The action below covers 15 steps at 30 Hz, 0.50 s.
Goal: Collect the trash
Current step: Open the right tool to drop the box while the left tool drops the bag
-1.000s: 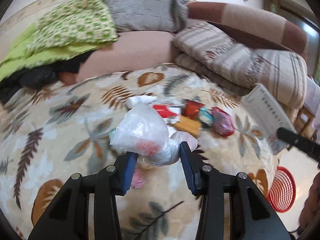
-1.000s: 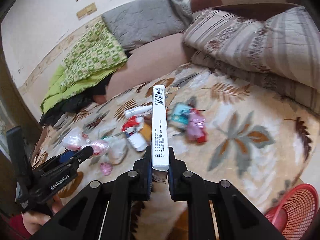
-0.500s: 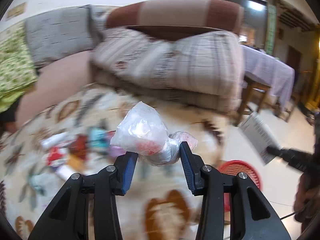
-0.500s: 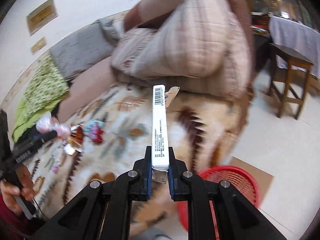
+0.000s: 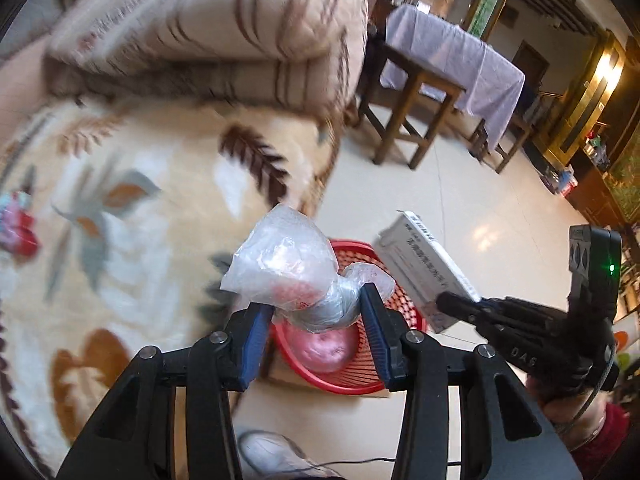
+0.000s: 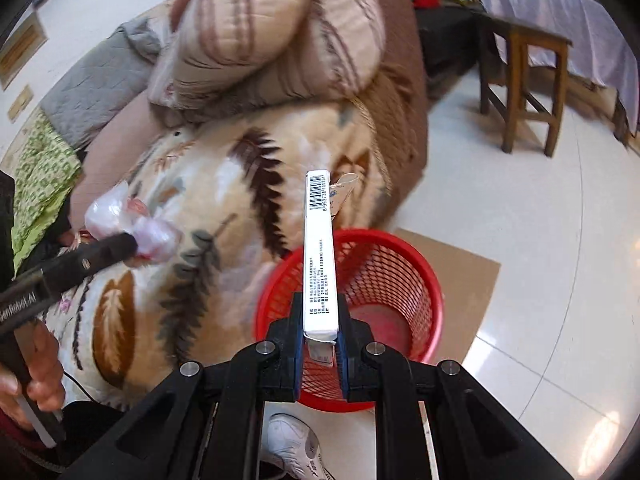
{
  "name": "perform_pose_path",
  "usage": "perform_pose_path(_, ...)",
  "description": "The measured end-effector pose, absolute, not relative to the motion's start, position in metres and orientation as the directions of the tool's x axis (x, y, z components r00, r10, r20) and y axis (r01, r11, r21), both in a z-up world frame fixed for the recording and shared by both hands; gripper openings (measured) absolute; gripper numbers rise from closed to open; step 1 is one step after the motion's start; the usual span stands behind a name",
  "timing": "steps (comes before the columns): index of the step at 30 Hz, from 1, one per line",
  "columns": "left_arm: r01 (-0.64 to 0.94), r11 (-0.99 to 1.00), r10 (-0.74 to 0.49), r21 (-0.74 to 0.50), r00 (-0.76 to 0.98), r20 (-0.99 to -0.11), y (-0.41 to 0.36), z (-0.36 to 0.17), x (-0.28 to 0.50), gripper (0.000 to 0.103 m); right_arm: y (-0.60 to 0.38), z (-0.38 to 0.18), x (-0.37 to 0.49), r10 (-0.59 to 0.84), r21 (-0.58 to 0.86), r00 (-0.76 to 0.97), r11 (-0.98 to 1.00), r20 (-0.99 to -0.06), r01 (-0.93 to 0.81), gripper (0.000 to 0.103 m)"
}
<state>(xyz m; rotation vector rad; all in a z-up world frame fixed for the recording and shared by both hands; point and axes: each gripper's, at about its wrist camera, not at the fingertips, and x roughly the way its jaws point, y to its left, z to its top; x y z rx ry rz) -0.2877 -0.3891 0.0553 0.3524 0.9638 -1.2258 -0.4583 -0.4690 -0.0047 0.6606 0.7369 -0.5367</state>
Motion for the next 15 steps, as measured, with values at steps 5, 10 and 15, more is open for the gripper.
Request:
perform_pose_path(5,0.885,0.358,-0.597,-0.297,-0.028,-0.802,-0.408,0.042,-0.287,0.06,-0.479,-0.021,-0.463,-0.203,0.365,0.6,0.631,-0.774,0.684,0.018)
perform_pose_path(10,0.865,0.371,-0.634,-0.338,-0.03,-0.773,-0.396,0.05,-0.277,0.065,-0.485,-0.022,-0.471,-0.223,0.353,0.581,0.608,-0.783,0.711,0.032)
perform_pose_path(15,0.841,0.433,-0.667,-0.324,0.058,-0.743,-0.356,0.074,-0.253,0.065,-0.478,-0.009,-0.472,-0.238,0.341,0.591,0.629,-0.771,0.699,0.033)
